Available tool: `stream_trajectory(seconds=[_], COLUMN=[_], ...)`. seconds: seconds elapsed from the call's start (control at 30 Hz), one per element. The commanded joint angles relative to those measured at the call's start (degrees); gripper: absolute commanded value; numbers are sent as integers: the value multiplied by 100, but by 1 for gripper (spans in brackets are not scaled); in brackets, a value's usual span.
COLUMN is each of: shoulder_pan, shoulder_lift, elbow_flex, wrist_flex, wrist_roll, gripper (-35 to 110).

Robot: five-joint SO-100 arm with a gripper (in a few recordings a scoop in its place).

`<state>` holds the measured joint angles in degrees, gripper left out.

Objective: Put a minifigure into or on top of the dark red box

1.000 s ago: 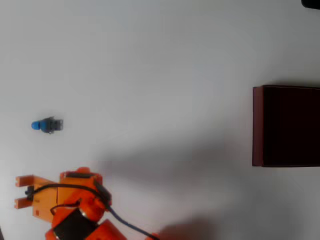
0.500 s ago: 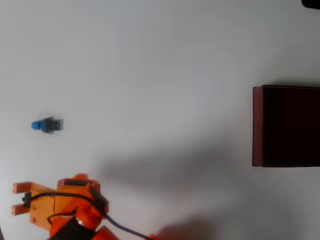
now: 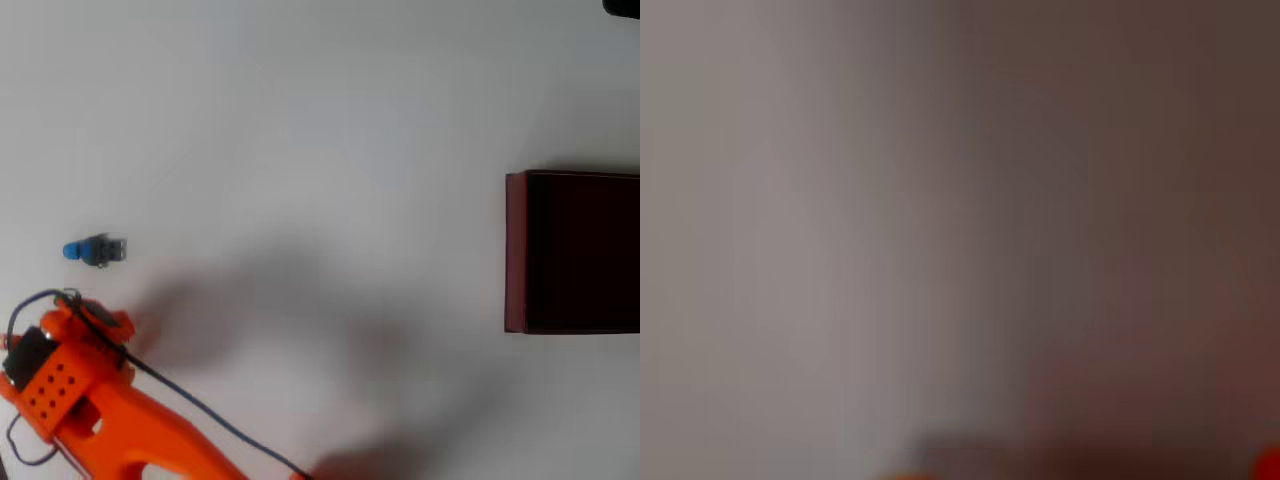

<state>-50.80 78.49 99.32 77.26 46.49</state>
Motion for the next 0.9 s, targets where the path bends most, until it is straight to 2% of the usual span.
stream_trajectory(seconds=[0.0, 0.17, 0.43, 0.87], shoulder_pan=[264, 571, 422, -44], shoulder_lift=[281, 633, 1380, -185], elbow_flex=[-352, -932, -519, -2180], wrist_flex=[114, 686, 18, -105], wrist_roll=[-18, 176, 729, 1037], gripper=[18, 20, 22, 22])
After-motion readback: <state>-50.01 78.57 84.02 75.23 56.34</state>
